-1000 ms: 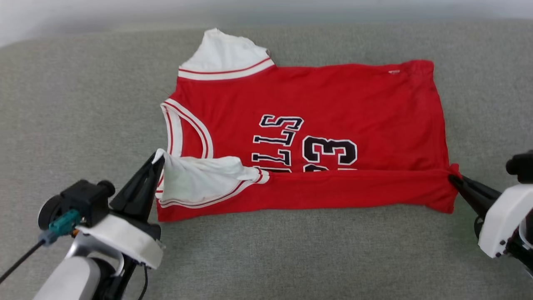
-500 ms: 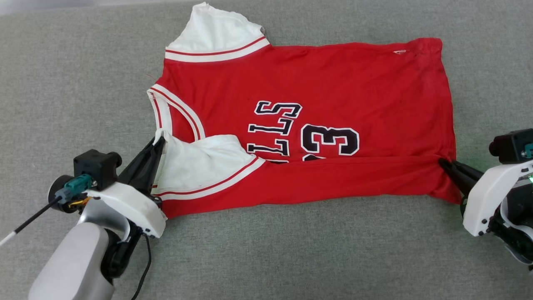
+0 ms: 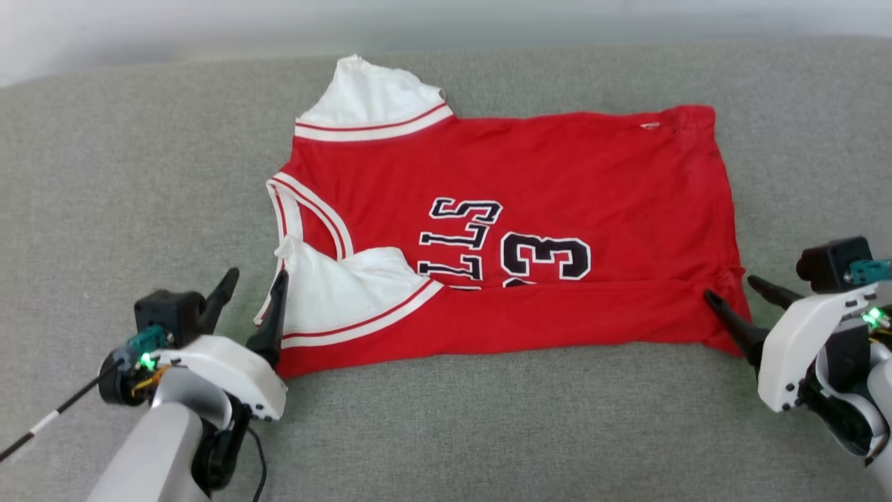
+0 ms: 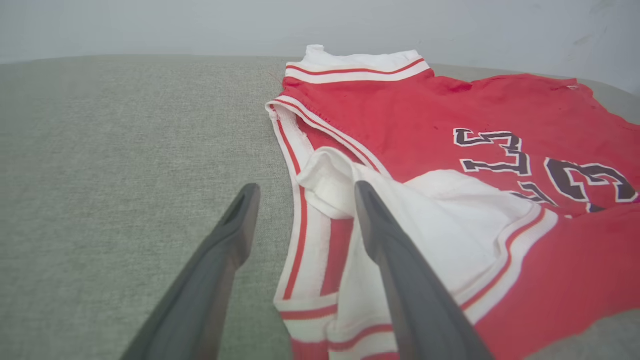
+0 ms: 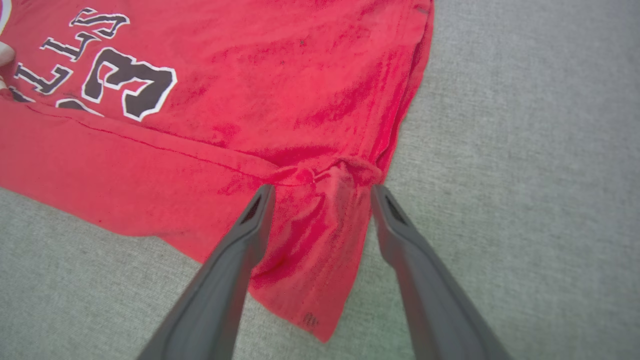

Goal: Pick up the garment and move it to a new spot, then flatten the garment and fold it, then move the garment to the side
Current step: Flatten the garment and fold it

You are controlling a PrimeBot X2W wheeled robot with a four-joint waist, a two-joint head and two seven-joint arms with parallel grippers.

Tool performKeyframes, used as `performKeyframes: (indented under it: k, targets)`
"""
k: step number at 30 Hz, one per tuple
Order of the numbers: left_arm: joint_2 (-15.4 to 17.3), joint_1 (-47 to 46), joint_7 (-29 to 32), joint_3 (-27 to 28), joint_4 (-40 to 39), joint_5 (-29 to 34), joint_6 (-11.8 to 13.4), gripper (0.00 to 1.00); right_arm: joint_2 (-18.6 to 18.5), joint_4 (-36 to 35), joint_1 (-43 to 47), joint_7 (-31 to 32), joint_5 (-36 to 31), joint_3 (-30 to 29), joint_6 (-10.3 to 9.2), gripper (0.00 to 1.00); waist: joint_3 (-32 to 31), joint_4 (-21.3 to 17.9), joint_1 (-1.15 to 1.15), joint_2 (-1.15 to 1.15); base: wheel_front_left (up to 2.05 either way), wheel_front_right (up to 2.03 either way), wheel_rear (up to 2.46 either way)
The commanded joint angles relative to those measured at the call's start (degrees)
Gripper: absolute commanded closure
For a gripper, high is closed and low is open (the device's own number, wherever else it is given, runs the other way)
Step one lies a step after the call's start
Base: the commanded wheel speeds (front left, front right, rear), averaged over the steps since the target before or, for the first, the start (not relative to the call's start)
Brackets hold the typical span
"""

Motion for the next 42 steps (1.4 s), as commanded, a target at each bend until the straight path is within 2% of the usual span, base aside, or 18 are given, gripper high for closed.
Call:
performKeyframes:
  k: [1,5,9,16,22,25,29,30,31,32,38,42]
  targets:
    - [-0.03,1.39,0.11,0.34,-0.44,-0.36,0.65,0.0,0.4,-0.24,1.4,0.1,-0.52,-0.35,-0.02,0.0,-1.41,0.03,-0.01,0.0,0.0,0.0,0.0]
    - [0.64,4.58,2.63,-0.05,-2.52,-0.41,2.75,0.0,0.79,-1.57,4.04,1.51,-2.79,-2.48,-0.02,0.0,-3.25,-0.04,-0.01,0.0,0.0,0.0,0.0]
    - [0.51,8.76,7.48,0.16,-6.08,-2.72,5.04,0.0,2.84,-3.54,7.59,4.75,-4.98,-7.54,-0.02,0.0,-4.4,-0.26,-0.01,0.0,0.0,0.0,0.0]
    - [2.2,12.95,16.42,-1.11,-13.44,-3.36,9.28,0.0,8.23,-12.58,14.96,9.32,-9.73,-16.22,-0.02,0.0,-3.02,-0.99,-0.01,0.0,0.0,0.0,0.0]
    - [2.52,13.34,18.43,0.11,-15.31,-3.29,13.21,0.0,12.08,-20.33,18.51,12.22,-12.77,-20.49,-0.02,0.0,-0.52,-2.28,-0.01,0.0,0.0,0.0,0.0]
    - [2.83,13.51,19.48,-0.18,-14.78,-3.14,13.76,0.0,13.1,-23.14,19.28,13.25,-13.68,-21.3,-0.02,0.0,0.66,-2.73,-0.01,0.0,0.0,0.0,0.0]
    - [2.64,13.57,21.78,-1.42,-13.73,-3.81,13.14,0.0,13.24,-25.07,19.74,13.95,-14.37,-22.07,-0.02,0.0,1.56,-2.89,-0.01,0.0,0.0,0.0,0.0]
    - [2.48,13.77,22.69,-2.0,-13.33,-4.16,12.82,0.37,13.24,-25.57,19.81,14.16,-14.65,-22.31,-0.02,0.0,1.74,-2.9,-0.01,0.0,0.0,0.0,0.0]
    - [2.35,13.89,23.28,-2.46,-13.06,-4.33,12.47,0.91,13.21,-25.92,19.9,14.26,-14.8,-22.52,-0.02,0.0,1.86,-2.91,-0.01,0.0,0.0,0.0,0.0]
    - [2.0,13.95,23.6,-2.89,-12.91,-4.52,12.11,1.0,13.12,-26.24,19.98,14.44,-14.91,-22.65,-0.02,0.0,1.88,-2.91,-0.01,0.0,0.0,0.0,0.0]
    - [1.71,13.85,22.05,-3.92,-12.88,-4.25,10.61,1.0,11.45,-26.68,20.57,15.93,-16.75,-22.75,-0.02,0.0,0.01,-1.8,-0.01,0.0,0.0,0.0,0.0]
    - [1.14,13.69,19.55,-2.6,-15.36,-5.55,9.59,1.0,11.93,-25.77,20.1,17.55,-17.38,-24.32,-0.02,0.0,-1.61,-0.42,-0.01,0.0,0.0,0.0,0.0]
